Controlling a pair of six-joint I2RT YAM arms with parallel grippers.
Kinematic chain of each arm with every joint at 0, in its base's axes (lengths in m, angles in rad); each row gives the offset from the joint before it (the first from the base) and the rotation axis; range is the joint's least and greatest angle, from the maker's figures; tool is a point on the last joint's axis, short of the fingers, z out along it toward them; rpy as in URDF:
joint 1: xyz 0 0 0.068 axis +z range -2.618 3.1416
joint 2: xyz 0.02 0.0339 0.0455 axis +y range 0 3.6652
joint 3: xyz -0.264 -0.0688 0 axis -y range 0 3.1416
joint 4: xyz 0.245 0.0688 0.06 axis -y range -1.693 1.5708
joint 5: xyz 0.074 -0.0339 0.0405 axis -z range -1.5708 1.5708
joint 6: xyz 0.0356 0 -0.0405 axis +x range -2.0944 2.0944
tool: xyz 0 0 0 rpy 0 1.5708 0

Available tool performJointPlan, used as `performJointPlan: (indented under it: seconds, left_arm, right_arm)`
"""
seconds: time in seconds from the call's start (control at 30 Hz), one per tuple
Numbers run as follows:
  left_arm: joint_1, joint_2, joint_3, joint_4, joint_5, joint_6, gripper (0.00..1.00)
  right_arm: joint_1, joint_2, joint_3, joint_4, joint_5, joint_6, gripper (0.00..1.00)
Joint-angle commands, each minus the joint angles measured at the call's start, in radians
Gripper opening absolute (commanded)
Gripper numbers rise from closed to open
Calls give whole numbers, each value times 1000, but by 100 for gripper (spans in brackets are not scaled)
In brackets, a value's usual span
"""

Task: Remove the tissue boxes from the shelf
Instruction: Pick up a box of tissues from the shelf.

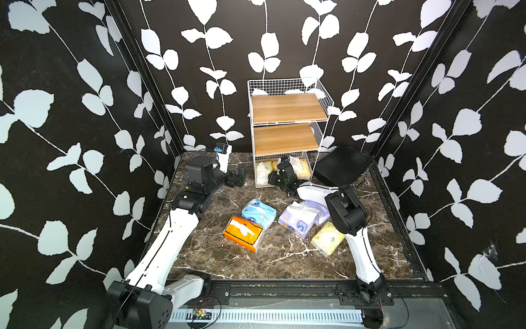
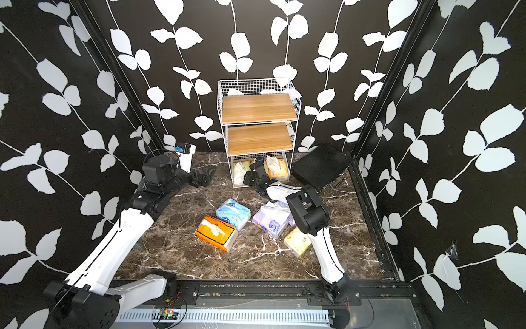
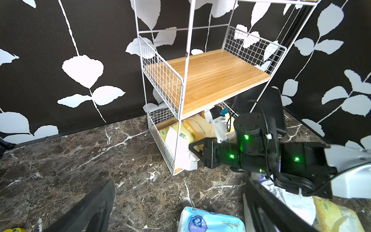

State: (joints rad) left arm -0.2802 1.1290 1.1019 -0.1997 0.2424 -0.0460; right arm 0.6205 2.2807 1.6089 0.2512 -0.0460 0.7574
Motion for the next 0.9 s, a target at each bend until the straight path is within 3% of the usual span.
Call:
performJointPlan:
  seconds: [0.0,0.2,0.47,0.87]
  left_arm:
    - [-5,-25,-9,-9,-14,25,99]
    - [-5,-15,-7,-21,-35,41,99]
    - [-6,-24,-11,-31,-53,55,99]
    - [-7,-7,-7,-34,-46,57,99]
  right_arm:
    - [-2,-44,-20,17,-21,-27,2]
    - [-3,-95,-84,11,-63,-64,0]
    - [-2,-155,-161,-5,-207,-123,0]
    - [4,-361,-406,-110,-256,-256,0]
